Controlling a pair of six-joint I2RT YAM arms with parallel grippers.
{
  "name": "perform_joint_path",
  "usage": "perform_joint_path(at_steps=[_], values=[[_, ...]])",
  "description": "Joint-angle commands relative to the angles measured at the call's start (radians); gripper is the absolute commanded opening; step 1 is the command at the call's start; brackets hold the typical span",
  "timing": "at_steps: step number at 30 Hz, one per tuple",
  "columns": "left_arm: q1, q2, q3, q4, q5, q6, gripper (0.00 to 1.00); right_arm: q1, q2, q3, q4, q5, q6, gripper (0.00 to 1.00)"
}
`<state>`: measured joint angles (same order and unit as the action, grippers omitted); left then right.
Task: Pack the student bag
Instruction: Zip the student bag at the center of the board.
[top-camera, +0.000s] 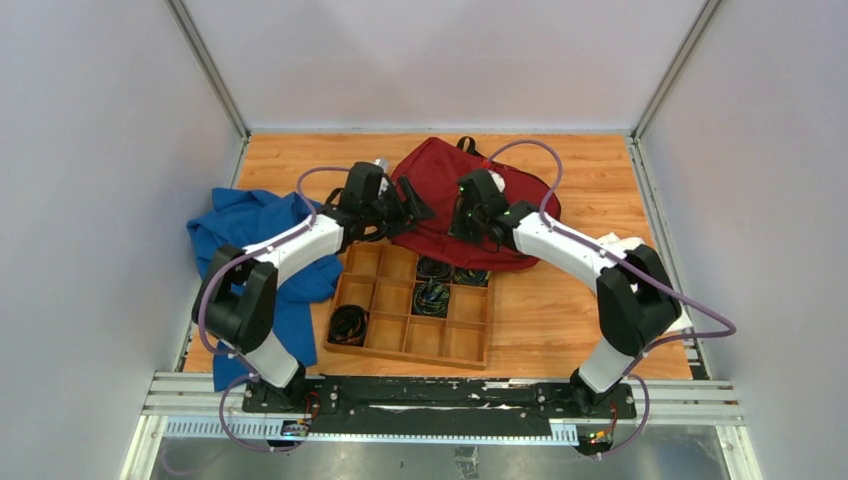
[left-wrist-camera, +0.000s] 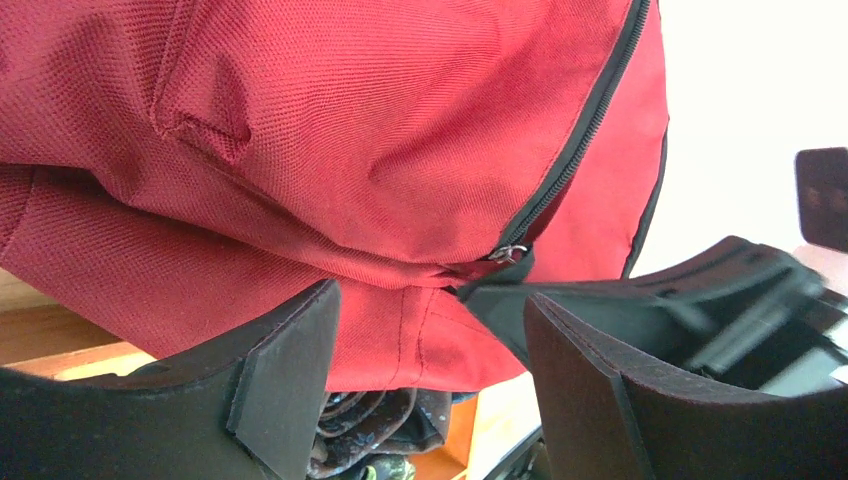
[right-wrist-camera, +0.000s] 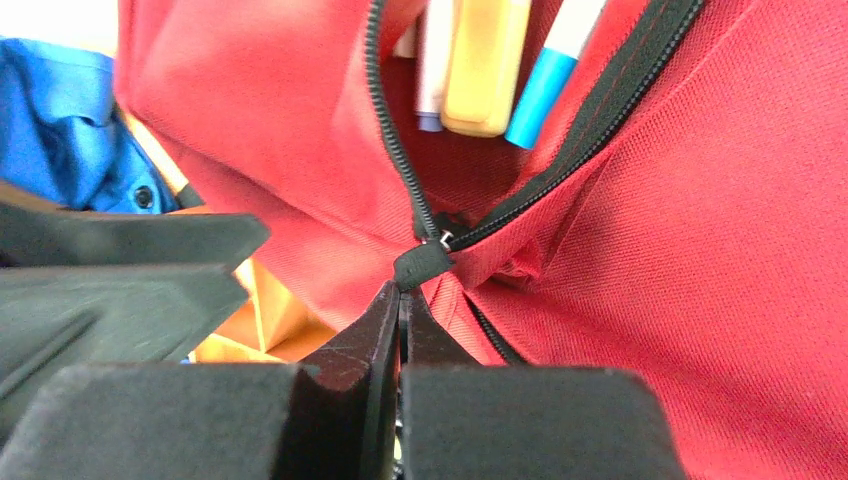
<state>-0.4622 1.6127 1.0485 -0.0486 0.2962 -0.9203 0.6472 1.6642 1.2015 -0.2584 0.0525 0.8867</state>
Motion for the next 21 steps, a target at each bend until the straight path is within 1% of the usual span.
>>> perform_joint_path(at_steps=[1,7,13,17,19,21], values=[[-0.018,0.031,0.005,0.044,0.011,-0.024,0.73,-0.013,-0.072,0.010,-0.006,0.017,-0.024,0.00],[-0.025,0.057,0.017,0.044,0.011,-0.049,0.73,-0.022,-0.092,0.003,0.020,-0.012,-0.028,0.00],[-0.027,0.060,-0.032,0.139,-0.002,-0.135,0.71,-0.047,-0.121,0.007,0.028,0.005,-0.041,0.00],[-0.027,0.070,-0.018,0.140,-0.035,-0.141,0.67,-0.064,-0.116,0.024,0.025,-0.026,-0.062,0.00],[-0.027,0.089,0.003,0.141,-0.040,-0.140,0.63,-0.068,-0.116,0.030,0.026,-0.037,-0.071,0.00],[-0.027,0.110,0.024,0.141,-0.038,-0.142,0.58,-0.072,-0.113,0.037,0.025,-0.081,-0.078,0.00]])
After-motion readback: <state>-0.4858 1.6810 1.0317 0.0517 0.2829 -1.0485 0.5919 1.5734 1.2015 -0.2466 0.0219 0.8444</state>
